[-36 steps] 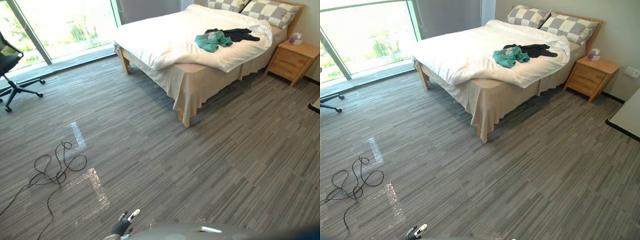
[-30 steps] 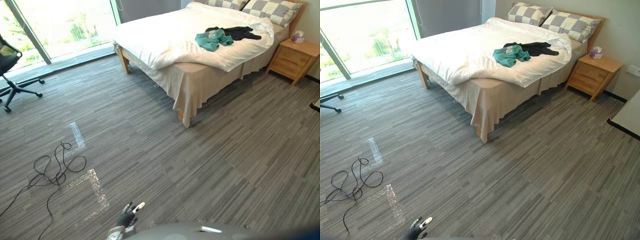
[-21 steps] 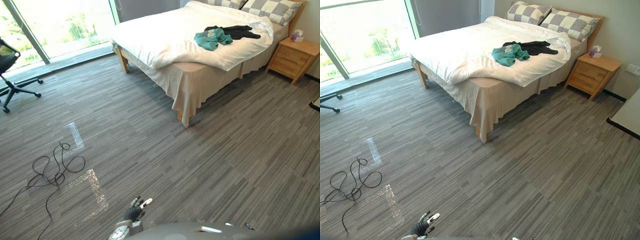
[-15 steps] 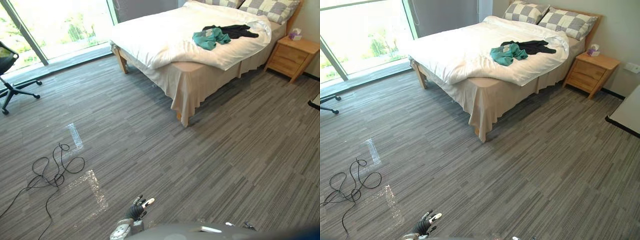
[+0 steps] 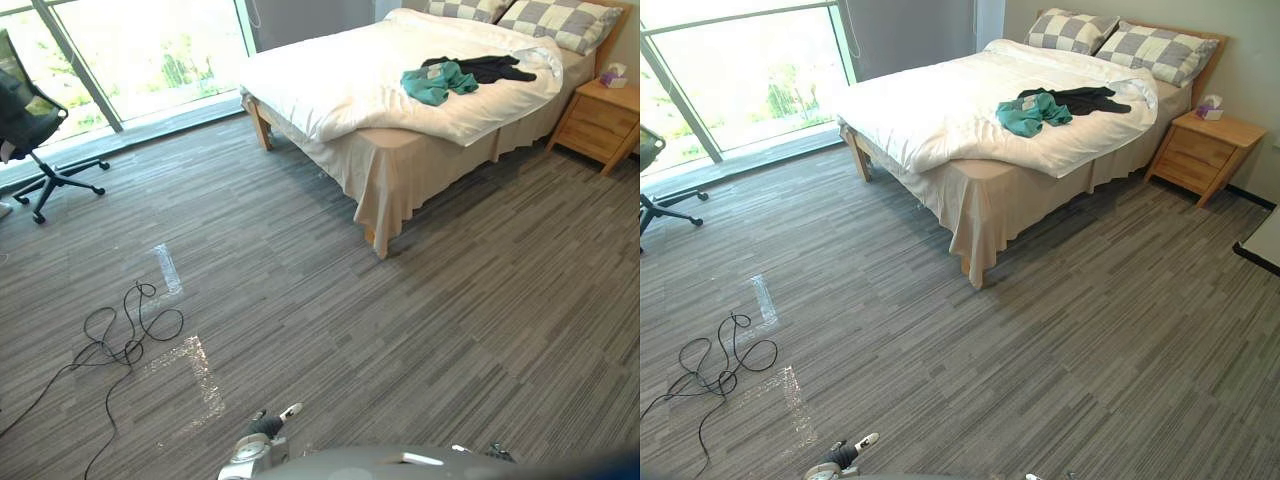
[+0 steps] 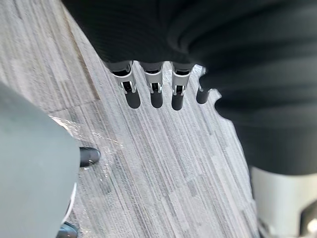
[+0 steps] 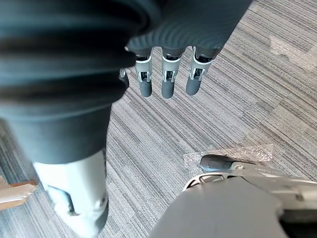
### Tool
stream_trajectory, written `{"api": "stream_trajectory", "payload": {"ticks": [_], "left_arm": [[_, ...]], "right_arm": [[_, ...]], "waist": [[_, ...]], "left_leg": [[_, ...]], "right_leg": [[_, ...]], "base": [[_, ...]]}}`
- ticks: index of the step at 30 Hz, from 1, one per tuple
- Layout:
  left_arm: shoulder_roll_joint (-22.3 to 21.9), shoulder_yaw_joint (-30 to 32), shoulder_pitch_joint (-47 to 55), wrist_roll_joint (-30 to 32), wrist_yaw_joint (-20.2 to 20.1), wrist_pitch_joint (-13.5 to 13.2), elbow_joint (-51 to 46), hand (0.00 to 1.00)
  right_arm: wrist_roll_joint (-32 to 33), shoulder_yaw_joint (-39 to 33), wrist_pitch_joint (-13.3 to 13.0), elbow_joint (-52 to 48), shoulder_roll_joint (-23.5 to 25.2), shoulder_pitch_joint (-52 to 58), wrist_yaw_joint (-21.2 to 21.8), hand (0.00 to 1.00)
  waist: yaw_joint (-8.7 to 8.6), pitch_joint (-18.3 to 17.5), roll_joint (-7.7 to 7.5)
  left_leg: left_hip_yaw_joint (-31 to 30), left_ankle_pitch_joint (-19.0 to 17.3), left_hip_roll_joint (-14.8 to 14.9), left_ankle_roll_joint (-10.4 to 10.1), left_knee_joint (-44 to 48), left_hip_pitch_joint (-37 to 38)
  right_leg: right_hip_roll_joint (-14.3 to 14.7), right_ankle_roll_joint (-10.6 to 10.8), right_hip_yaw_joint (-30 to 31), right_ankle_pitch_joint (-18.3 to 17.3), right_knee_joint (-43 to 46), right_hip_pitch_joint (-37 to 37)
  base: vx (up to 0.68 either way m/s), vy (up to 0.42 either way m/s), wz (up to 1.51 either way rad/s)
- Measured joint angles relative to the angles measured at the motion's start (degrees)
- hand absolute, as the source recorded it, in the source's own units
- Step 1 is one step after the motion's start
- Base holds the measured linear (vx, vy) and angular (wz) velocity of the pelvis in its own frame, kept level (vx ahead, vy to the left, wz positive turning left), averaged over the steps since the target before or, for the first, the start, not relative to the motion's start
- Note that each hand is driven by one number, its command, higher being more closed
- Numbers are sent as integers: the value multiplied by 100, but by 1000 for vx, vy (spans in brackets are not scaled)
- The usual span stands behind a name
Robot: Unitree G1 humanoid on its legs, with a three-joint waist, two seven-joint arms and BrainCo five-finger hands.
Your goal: Tidy the bed and pick cloth on bed and put in laundry
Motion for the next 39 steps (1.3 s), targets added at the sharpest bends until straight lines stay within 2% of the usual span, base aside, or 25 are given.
{"api": "stream_trajectory", "payload": {"ticks": [7, 9, 11, 13, 14, 15, 16, 18, 19, 20, 22, 24, 25, 26, 27, 28, 29, 30, 31, 32, 33, 34, 37, 38, 39], "left_arm": [[-59, 392, -7, -225, 248, 177, 0, 0], [-56, 393, -10, -188, 199, 103, 4, 0], [-55, 379, -6, -53, 48, -123, 19, 0], [55, 174, -5, 314, -271, -505, 11, 0], [76, 69, -12, 318, -352, -574, 1, 0], [97, -127, -46, 318, -528, -711, -9, 0], [188, -284, -94, 298, -685, -798, -20, 0], [327, -408, -132, 300, -801, -825, -42, 0], [438, -519, -165, 296, -842, -805, -39, 0], [484, -578, -198, 296, -898, -784, -37, 0], [505, -723, -328, 288, -1007, -727, 37, 0], [507, -1003, -512, 291, -1099, -720, 90, 0], [522, -1005, -519, 293, -1129, -721, 90, 0], [576, -1003, -514, 301, -1163, -741, 109, 0], [659, -1007, -513, 311, -1179, -745, 128, 0], [660, -1005, -497, 310, -1185, -745, 125, 0], [633, -997, -423, 315, -1188, -761, 82, 0], [592, -988, -274, 316, -1168, -768, 68, 0], [490, -988, -197, 310, -1161, -787, 18, 0], [480, -978, -171, 305, -1156, -805, -50, 0], [408, -971, -161, 301, -1155, -854, -137, 0], [390, -919, -96, 308, -1144, -993, -198, 0], [402, -605, 28, 305, -1098, -1331, -395, 0], [394, -519, 60, 304, -1100, -1414, -464, 0], [377, -348, 108, 301, -1104, -1577, -638, 0]], "right_arm": [[-2, 16, 117, 64, 1, -92, -1, 0], [1, 16, 153, 96, 1, -131, -12, 0], [7, 16, 156, 90, 3, -141, -51, 0], [118, -7, 152, 20, 22, -138, -147, 0], [183, -34, 147, -7, 19, -141, -165, 0], [270, -111, 111, -40, 32, -141, -204, 0], [396, -168, 66, -90, 91, -158, -252, 0], [472, -182, 41, -79, 180, -163, -307, 0], [523, -216, 20, -85, 216, -172, -309, 0], [591, -274, 3, -85, 230, -190, -309, 0], [723, -398, 5, -91, 228, -233, -283, 0], [927, -397, 81, -180, 160, -339, -312, 0], [936, -398, 121, -212, 168, -340, -335, 0], [929, -407, 214, -248, 243, -296, -359, 0], [915, -431, 264, -254, 340, -187, -365, 0], [909, -458, 286, -251, 387, -95, -364, 0], [902, -662, 354, -255, 446, 141, -351, 0], [895, -800, 418, -242, 454, 328, -334, 0], [848, -915, 430, -195, 425, 371, -328, 0], [782, -937, 430, -155, 402, 364, -320, 0], [647, -938, 423, -108, 322, 354, -313, 0], [550, -890, 329, -63, 241, 336, -287, 0], [287, -758, 118, 33, 177, 244, -253, 0], [236, -741, 94, 14, 180, 205, -233, 0], [180, -738, 39, -50, 151, 116, -186, 0]], "waist": [[-23, 70, -24], [-33, 113, -30], [-45, 191, -43], [-120, 358, -76], [-135, 405, -64], [-151, 519, -52], [-166, 638, -106], [-198, 742, -167], [-249, 786, -261], [-282, 830, -268], [-356, 968, -166], [-487, 1306, 59], [-522, 1341, 46], [-601, 1374, -84], [-623, 1375, -205], [-630, 1372, -232], [-754, 1311, -239], [-870, 1138, -45], [-901, 1036, 113], [-896, 1032, 172], [-862, 1064, 246], [-822, 1058, 282], [-627, 1058, 174], [-582, 1058, 153], [-445, 1061, 122]], "left_leg": [[-32, 22, 6, 20, -1, 15], [-29, 25, 7, 17, -1, 29], [-30, 25, 7, 17, -2, 71], [-36, -29, -30, 41, -1, 115], [-35, -55, -35, 80, -1, 107], [5, -47, -34, 88, 3, 108], [118, -22, -45, 123, 11, 156], [264, -16, -34, 135, 32, 244], [354, -49, 3, 93, 35, 258], [386, -72, 57, 68, 36, 258], [580, -227, 356, -33, 130, 213], [908, -414, 888, -248, 364, 159], [955, -452, 948, -308, 395, 159], [1103, -519, 964, -441, 420, 244], [1259, -612, 919, -588, 425, 428], [1303, -682, 908, -636, 436, 528], [1383, -927, 923, -633, 522, 765], [1354, -1104, 1075, -268, 794, 843], [1361, -1037, 1369, -91, 1549, 597], [1322, -911, 1610, -82, 2277, 342], [936, -611, 2038, -93, 3995, -248], [444, -605, 2186, -342, 5444, -695], [-211, -785, 1941, -541, 7054, -1705], [-218, -806, 1873, -530, 7054, -1949], [-165, -955, 1669, -386, 6901, -2444]], "right_leg": [[-7, -35, -2, -45, 102, 7], [-11, -46, 0, -53, 133, 5], [-42, -62, -1, -155, 316, -34], [-269, 104, 0, -669, 1409, -464], [-346, 194, 6, -761, 1828, -665], [-512, 234, 14, -791, 2737, -1121], [-644, 242, 25, -776, 3344, -1426], [-694, 194, 15, -843, 3535, -1552], [-640, 150, -17, -998, 3505, -1599], [-587, 122, -48, -1027, 3482, -1615], [-360, 104, -236, -1037, 3471, -1751], [-157, 121, -369, -1024, 3284, -2257], [-204, 175, -371, -970, 3269, -2464], [-378, 229, -383, -777, 3165, -2830], [-608, 180, -395, -543, 2918, -2936], [-701, 157, -392, -492, 2858, -2958], [-910, -7, -382, -408, 3021, -3009], [-778, -394, -455, -660, 3371, -3060], [-595, -507, -443, -867, 3382, -3015], [-472, -548, -423, -959, 3299, -2912], [-154, -665, -262, -1050, 3040, -2552], [151, -748, -98, -1061, 2684, -2067], [574, -771, 376, -1014, 1798, -702], [619, -747, 458, -1000, 1670, -529], [684, -721, 703, -985, 1378, -165]], "base": [[-32, -19, 3], [-46, -17, -2], [-38, -6, 1], [-36, 26, 6], [-43, 65, -4], [-53, 86, -17], [-40, 68, -26], [9, 17, -45], [48, -41, -52], [72, -97, -59], [50, -115, -68], [81, -128, -87], [214, -154, -76], [252, -155, -62], [313, -196, -53], [451, -298, -28], [635, -379, -9], [680, -381, -20], [518, -262, -32], [516, -287, -64], [791, -408, -84], [809, -388, -98], [673, -241, -75], [746, -229, -78], [560, -131, -106]]}}
